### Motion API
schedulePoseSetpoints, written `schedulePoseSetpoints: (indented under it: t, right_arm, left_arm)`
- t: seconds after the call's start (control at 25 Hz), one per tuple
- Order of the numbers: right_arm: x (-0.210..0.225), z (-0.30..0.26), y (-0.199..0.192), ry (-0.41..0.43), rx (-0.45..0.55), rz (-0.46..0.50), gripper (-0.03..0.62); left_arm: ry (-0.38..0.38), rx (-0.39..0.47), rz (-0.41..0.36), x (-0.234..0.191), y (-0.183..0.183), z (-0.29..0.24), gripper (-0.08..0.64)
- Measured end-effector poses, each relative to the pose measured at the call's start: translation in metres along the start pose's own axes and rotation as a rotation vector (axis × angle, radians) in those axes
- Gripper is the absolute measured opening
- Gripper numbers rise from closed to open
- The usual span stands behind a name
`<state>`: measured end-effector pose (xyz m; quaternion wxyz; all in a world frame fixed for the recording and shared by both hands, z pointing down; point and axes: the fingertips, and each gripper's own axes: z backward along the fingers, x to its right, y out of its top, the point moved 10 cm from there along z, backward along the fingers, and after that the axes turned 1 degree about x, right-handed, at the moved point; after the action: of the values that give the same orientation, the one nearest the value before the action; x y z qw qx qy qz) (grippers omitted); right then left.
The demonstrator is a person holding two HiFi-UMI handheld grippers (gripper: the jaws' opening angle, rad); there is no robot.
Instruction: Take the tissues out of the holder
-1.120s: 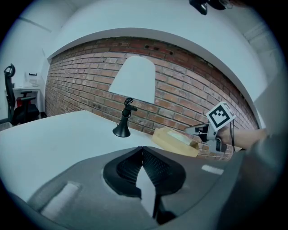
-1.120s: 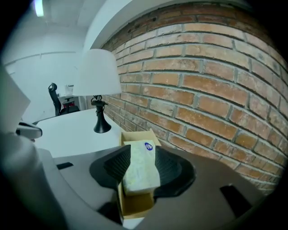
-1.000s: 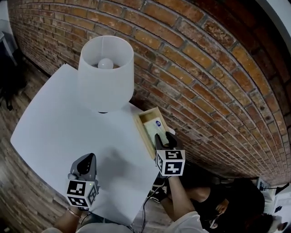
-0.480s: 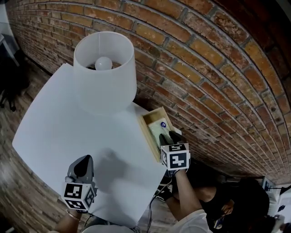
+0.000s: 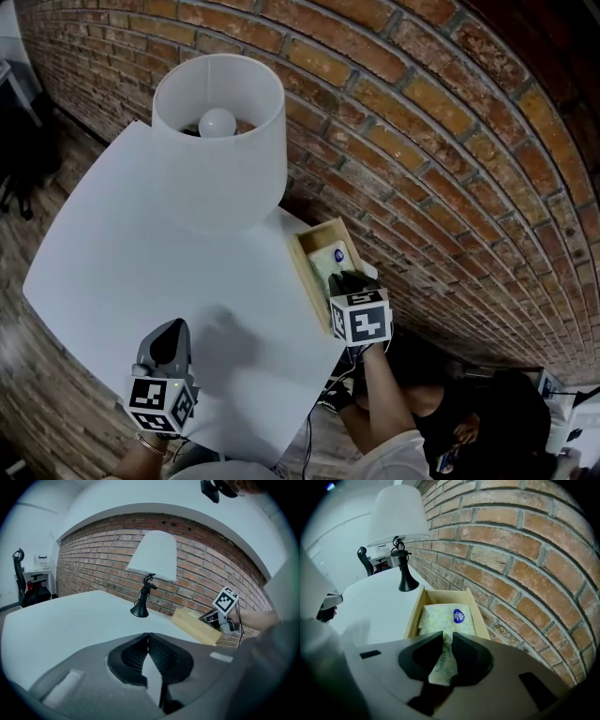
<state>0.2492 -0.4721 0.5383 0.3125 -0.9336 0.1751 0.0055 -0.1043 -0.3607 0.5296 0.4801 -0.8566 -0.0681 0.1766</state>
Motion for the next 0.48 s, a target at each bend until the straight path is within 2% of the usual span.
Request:
schedulePoseSetpoints:
  t: [0.24,0.48]
  right_arm:
    - [-0.007,0.005,-0.003,-0.046,0.026,0.047,0.023]
    - [-0.014,0.019,0.001,-0.066,0.07,0.049,0.011]
  left_arm:
    - [0.005,0.002,0.001,-0.001,-0.001,0.009,0.009]
    - [0.012,0.013,0.0,-0.004,0.001,0.019,0.009]
